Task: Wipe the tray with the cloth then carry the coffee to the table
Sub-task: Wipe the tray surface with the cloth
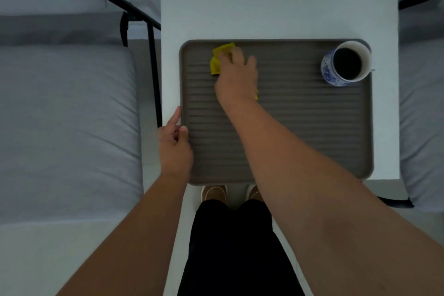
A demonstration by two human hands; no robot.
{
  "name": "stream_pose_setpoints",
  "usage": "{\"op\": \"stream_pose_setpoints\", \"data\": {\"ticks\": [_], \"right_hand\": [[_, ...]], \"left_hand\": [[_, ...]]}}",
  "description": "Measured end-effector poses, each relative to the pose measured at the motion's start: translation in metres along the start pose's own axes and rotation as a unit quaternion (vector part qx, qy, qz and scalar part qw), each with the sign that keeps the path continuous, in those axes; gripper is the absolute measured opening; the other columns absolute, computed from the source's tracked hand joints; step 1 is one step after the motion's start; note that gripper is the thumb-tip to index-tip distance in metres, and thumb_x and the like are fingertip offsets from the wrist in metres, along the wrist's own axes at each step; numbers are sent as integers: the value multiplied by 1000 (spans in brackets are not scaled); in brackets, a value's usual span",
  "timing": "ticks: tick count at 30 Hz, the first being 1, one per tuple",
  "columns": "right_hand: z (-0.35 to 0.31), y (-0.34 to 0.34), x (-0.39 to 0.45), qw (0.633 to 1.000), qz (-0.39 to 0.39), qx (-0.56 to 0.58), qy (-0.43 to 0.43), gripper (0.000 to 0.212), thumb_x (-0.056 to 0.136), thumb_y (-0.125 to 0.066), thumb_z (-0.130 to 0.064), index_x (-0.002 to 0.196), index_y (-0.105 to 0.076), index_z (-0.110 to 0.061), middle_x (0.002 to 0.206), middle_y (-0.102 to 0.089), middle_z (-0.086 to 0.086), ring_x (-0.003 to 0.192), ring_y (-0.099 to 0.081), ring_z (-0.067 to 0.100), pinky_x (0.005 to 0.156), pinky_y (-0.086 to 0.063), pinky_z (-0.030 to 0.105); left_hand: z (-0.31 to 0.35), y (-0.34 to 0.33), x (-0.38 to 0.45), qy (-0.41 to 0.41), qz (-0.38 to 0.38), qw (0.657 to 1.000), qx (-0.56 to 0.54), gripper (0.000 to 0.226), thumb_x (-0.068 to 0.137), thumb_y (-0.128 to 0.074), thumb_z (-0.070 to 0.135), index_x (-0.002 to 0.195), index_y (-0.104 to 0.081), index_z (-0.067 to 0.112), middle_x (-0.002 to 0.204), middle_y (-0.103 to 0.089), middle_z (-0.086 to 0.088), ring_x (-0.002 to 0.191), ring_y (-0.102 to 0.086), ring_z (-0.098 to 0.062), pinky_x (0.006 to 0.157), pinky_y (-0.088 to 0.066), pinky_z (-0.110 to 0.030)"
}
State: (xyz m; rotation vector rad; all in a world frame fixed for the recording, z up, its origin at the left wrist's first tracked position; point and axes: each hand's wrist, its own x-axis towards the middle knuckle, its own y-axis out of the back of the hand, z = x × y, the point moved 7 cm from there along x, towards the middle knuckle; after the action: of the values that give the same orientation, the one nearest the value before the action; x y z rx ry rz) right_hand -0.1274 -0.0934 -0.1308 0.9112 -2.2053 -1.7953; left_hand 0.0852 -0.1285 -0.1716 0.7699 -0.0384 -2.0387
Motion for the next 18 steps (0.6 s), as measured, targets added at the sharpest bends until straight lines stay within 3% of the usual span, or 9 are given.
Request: {"op": "stream_pose_setpoints", "data": {"ticks": [3, 8, 13, 18], "right_hand": [[-51, -12, -5, 993, -39, -28, 110, 51, 87, -45, -10, 138, -41, -19, 148, -31, 6, 118, -37, 36, 93, -39, 40], [-52, -15, -21, 982, -65, -45, 170, 56, 86, -46, -7, 140, -39, -18, 150, -29, 8, 120, -36, 36, 94, -36, 41], [-32, -29, -82, 961, -71, -39, 263, 60, 74, -61, -3, 133, -53, -17, 136, -50, 10, 103, -48, 42, 81, -44, 47], [-14, -35, -120, 952, -54, -19, 301, 58, 65, -70, -2, 120, -63, -18, 125, -60, 6, 88, -54, 36, 72, -49, 41]], "left_hand": [[-2, 1, 1, -3, -3, 1000, -10, 51, 97, -46, 16, 121, -50, 61, 97, -47, -13, 78, -46, -12, 86, -46, -34], [1, 1, -1, 10, -8, 999, -30, 51, 98, -46, 10, 119, -50, 56, 96, -44, -3, 81, -47, -9, 91, -46, -29], [-1, 2, 0, 28, -5, 998, -52, 47, 99, -42, 9, 124, -54, 47, 98, -45, -3, 84, -47, -11, 91, -44, -29], [-1, 3, 0, 32, -9, 999, -32, 55, 98, -40, 11, 114, -53, 62, 89, -44, -1, 77, -43, -8, 102, -42, -49]]}}
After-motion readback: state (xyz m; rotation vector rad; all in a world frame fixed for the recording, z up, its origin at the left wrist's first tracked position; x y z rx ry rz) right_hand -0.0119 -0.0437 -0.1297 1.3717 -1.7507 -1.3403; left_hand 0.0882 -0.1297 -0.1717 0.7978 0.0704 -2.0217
